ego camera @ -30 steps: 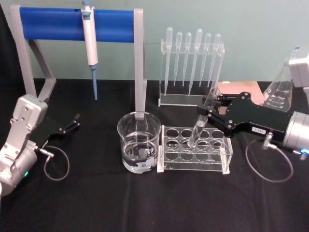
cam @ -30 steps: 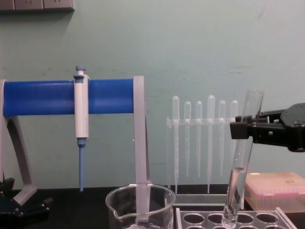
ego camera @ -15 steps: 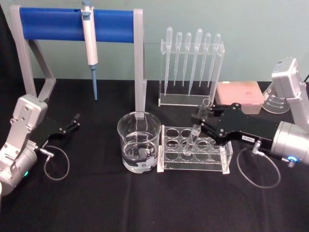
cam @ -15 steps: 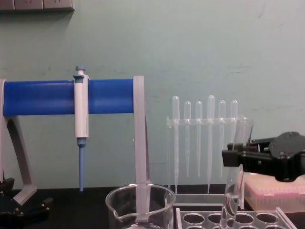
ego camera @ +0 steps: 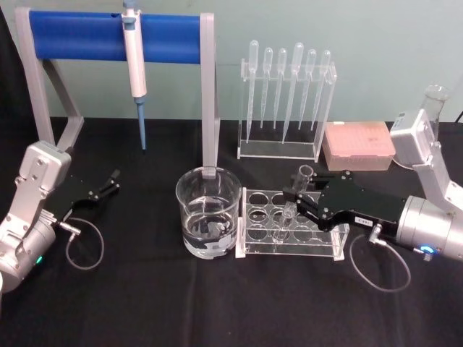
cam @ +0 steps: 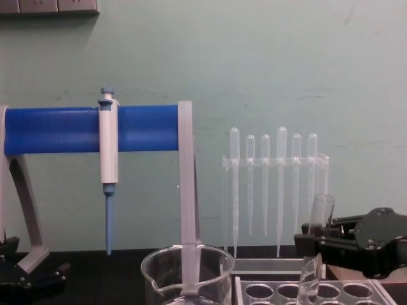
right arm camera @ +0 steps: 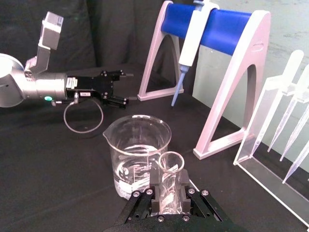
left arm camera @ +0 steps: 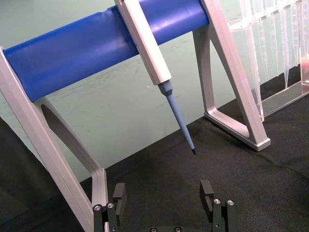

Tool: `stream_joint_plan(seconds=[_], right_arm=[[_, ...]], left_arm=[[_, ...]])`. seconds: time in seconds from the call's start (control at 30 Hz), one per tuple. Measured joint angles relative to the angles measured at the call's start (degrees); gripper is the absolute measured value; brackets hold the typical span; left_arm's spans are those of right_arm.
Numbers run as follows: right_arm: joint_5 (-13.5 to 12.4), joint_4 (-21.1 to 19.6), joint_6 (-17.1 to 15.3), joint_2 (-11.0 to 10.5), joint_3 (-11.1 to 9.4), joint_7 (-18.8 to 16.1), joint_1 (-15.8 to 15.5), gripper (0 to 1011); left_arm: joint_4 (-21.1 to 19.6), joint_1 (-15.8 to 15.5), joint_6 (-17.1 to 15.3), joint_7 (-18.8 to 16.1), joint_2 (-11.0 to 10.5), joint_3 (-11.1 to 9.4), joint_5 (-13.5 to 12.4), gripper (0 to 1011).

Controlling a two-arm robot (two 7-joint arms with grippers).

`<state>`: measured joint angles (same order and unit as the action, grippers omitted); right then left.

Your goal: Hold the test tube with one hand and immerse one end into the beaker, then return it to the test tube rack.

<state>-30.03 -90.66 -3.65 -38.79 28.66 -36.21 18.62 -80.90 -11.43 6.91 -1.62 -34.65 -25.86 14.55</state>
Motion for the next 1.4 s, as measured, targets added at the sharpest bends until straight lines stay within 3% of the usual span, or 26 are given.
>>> stream_joint_plan(seconds=[0.37,0.7,0.83,1.03,1.17,1.23,1.33,1.4], right_arm=[[0.2,0.0,0.0,0.0,0.0,0.0,0.0,228],[-0.1,-0.1,0.0,-0.1,-0.1,0.1,-0.1,531],[-1.2,-3.3,0.9,-0.6,-2.3,0.9,-1.4,673],[-3.6,-8.2,2.5,-1.0,-7.0,4.2,-4.2,863],[-4.0,-9.9,3.0,-0.1,-9.8,8.2,-6.3,959],[-3.6,-10.3,3.0,1.0,-11.4,11.8,-7.6,1000],[-2.8,-10.2,3.0,2.3,-12.7,15.4,-8.8,1002],[-0.8,-9.5,3.2,4.0,-14.1,20.1,-10.0,1002]], left_arm=[[0.0,0.0,0.0,0.0,0.0,0.0,0.0,1000],[0.0,0.0,0.0,0.0,0.0,0.0,0.0,1000],[0.0,0.0,0.0,0.0,0.0,0.0,0.0,1000],[0.0,0.0,0.0,0.0,0.0,0.0,0.0,1000],[0.0,0.0,0.0,0.0,0.0,0.0,0.0,1000],[0.0,0.0,0.0,0.0,0.0,0.0,0.0,1000],[0.0,0.0,0.0,0.0,0.0,0.0,0.0,1000],[0.0,0.0,0.0,0.0,0.0,0.0,0.0,1000]])
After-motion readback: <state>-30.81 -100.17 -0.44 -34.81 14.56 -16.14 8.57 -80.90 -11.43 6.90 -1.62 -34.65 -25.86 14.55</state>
